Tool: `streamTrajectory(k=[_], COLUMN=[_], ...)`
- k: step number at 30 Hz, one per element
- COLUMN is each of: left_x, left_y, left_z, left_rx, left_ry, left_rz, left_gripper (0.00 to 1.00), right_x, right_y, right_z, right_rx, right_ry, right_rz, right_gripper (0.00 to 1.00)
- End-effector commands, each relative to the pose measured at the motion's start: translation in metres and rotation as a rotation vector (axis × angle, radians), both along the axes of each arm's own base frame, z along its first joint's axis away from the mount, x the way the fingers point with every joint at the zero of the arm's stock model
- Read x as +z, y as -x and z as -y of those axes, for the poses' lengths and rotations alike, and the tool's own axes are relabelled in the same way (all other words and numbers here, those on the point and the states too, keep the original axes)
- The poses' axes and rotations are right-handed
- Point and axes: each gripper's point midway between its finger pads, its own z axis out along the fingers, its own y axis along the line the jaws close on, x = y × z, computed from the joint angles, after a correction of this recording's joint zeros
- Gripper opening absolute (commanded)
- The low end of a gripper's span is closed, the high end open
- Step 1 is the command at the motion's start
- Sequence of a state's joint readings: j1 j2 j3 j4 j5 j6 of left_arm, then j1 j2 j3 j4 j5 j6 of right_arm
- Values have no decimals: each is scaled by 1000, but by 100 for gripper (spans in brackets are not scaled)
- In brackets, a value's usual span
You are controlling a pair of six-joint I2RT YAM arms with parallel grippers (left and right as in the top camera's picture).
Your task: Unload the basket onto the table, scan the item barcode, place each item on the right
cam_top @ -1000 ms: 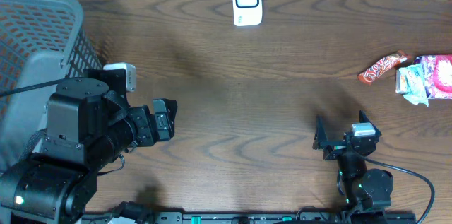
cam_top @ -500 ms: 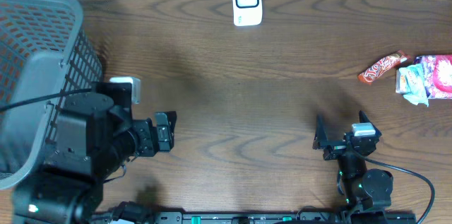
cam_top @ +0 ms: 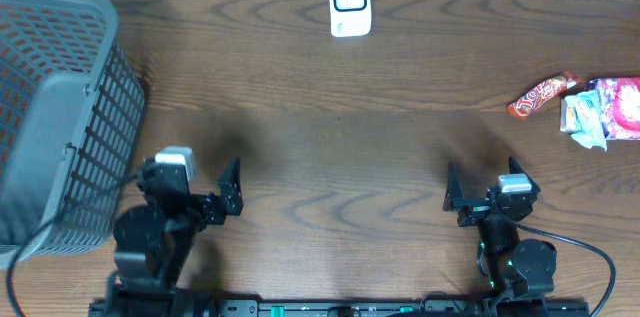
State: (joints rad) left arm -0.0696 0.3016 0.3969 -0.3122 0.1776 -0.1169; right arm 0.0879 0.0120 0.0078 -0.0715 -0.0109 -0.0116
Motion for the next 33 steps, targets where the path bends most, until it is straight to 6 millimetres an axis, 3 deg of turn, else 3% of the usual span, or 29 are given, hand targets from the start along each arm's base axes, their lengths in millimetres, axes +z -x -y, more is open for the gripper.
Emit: streamTrajectory(k=[1,13,24,30,33], left_x=[-5,-5,-9,-8,-18], left_y=[-1,-12,-6,-4,-4], left_z=[-8,-11,-11,-2,0], left_rx=[21,27,20,-47,-68], left_ry=[-9,-18,-71,-152,-192], left_rz=[95,328,393,420,388], left_gripper=[98,98,98,98,98], right_x=[-1,-1,-1,-1,-1], right_y=[0,0,0,0,0], right_z=[-1,-1,-1,-1,-1], right_rx=[4,4,4,4,4], right_ry=[-7,-7,-7,-7,-7], right_rz=[-1,-1,-1,-1,-1], right_gripper=[99,99,99,99,99])
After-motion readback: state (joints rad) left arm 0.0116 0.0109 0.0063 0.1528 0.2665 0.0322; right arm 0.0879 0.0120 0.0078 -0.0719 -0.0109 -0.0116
